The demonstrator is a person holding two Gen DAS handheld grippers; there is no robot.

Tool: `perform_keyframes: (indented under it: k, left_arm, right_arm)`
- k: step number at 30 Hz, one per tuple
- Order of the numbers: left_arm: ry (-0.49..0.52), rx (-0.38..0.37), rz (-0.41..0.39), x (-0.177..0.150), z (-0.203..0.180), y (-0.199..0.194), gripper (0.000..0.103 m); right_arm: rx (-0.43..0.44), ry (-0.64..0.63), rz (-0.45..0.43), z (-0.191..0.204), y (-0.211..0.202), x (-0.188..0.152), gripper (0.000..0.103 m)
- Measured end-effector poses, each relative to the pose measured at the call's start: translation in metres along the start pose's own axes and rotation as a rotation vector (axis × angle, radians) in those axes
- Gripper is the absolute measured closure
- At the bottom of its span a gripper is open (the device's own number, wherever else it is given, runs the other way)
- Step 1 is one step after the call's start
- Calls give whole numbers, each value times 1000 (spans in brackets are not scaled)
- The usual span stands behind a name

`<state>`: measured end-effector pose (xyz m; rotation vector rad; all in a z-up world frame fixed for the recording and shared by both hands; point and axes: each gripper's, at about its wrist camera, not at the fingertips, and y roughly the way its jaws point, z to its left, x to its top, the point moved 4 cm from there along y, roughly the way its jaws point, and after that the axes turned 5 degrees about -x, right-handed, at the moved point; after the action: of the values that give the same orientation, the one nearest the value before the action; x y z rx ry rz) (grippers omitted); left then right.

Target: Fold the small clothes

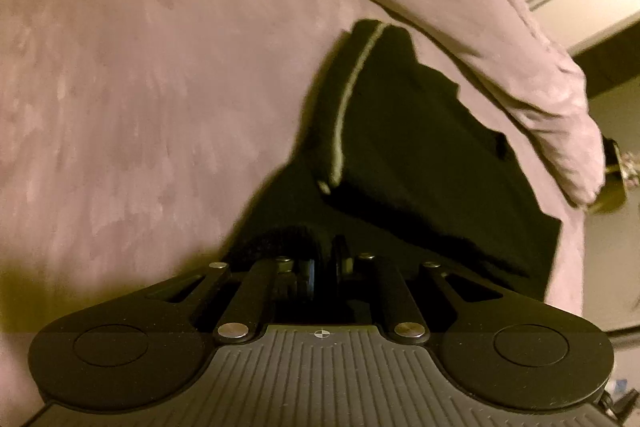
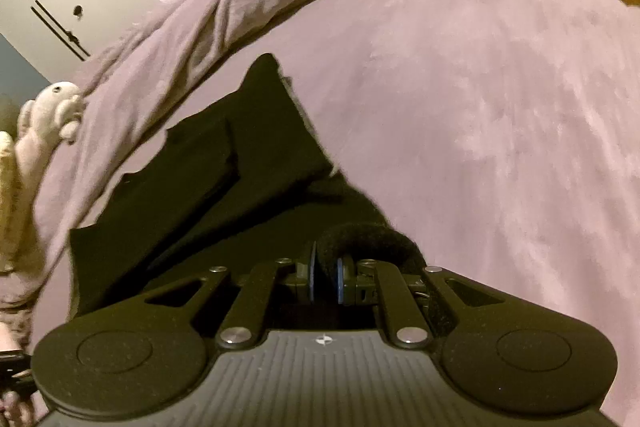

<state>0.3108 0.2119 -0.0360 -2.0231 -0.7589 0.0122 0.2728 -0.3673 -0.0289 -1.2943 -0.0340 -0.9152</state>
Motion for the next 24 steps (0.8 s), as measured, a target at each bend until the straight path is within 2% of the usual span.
perform_keyframes:
  k: [3,5,6,7,8,9,10,12,13,16,19,24]
  left_arm:
    - [46,66,-2,2,-3,19,86]
    - [104,82,-4,-1,-8,22,76]
    - [146,74,-13,-2,-13,21,64]
    - [203,76,-31,-5,-19,16,49]
    - [265,97,-62,-7,-24,12,43]
    - [310,116,-92,-9,-27,6,38]
    - [333,122,-127,-10,-27,-2,36]
    - [329,119,-158,-9,-23,-11,35]
    - [361,124,-159,-10,-23,-14,33]
    - [554,153,-98,-20,-29,-6,31]
    - [720,145,11,-29,-35,13,30]
    - [924,96,50,-30,-56,29,28]
  right_arm:
    - [-42,-62,-1,6,11,4,91]
    - [-35,-97,-12,9,9,5,85]
    - [-33,-111,-23,5,1,2,82]
    - [-42,-133,-37,5,-4,2,75]
    - [-58,-161,-65,6,-8,3,66]
    - [-73,-185,-110,6,-15,4,62]
    - [-73,-184,-133,4,-20,6,56]
    - [-70,-183,-134,0,-23,10,55]
    - [-77,-222,-130,1,-23,11,55]
    - [-107,-396,-98,12,-14,3,50]
    - [-101,-489,-47,19,-1,-3,47]
    - [-126,-601,-19,27,11,-11,46]
